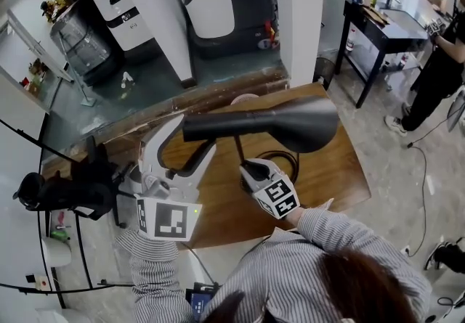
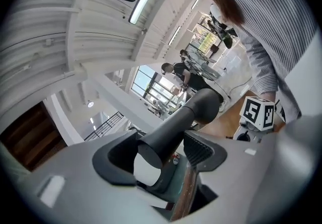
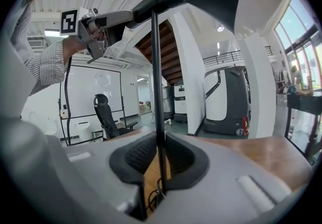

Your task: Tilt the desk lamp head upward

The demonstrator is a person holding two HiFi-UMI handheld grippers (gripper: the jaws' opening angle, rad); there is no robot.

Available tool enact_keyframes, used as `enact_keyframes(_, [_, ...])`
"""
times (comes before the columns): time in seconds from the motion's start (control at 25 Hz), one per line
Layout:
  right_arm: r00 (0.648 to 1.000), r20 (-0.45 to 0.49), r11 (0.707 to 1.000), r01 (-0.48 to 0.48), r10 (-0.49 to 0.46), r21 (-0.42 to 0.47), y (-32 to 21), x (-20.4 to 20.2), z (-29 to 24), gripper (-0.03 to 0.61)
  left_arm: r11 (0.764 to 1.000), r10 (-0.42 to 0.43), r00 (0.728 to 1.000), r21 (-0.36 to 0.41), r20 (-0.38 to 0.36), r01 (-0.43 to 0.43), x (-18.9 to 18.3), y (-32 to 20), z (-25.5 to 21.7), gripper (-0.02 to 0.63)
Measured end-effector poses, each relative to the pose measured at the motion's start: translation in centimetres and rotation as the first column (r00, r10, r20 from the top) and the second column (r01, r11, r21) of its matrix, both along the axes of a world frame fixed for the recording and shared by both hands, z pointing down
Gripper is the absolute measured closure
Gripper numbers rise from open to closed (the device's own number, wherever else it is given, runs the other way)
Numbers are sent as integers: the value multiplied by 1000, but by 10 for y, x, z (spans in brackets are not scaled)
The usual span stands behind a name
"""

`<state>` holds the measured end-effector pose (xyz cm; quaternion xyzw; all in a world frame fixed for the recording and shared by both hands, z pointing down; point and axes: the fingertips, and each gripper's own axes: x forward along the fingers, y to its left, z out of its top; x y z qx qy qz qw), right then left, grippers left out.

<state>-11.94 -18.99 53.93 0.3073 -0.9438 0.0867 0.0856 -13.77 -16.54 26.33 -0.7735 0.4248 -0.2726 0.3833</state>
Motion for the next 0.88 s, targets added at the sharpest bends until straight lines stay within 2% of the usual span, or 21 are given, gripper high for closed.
enact_keyframes(0.2, [1000,2,1000,-8,8,-1,0,-1,1,527,1000,24,993,15,-120,-22,-4,4,2,341])
enact_keyframes(0.48, [1000,3,1000,-20,20,-10,1,-2,0,526,1000,30,979,10,-200,-28,-8,6,6,345])
enact_keyframes(0.88, [1000,-3,1000,-13,13,-21,2,-2,1,526,998,39,950,-40,-310,-54,-14,7,19,372])
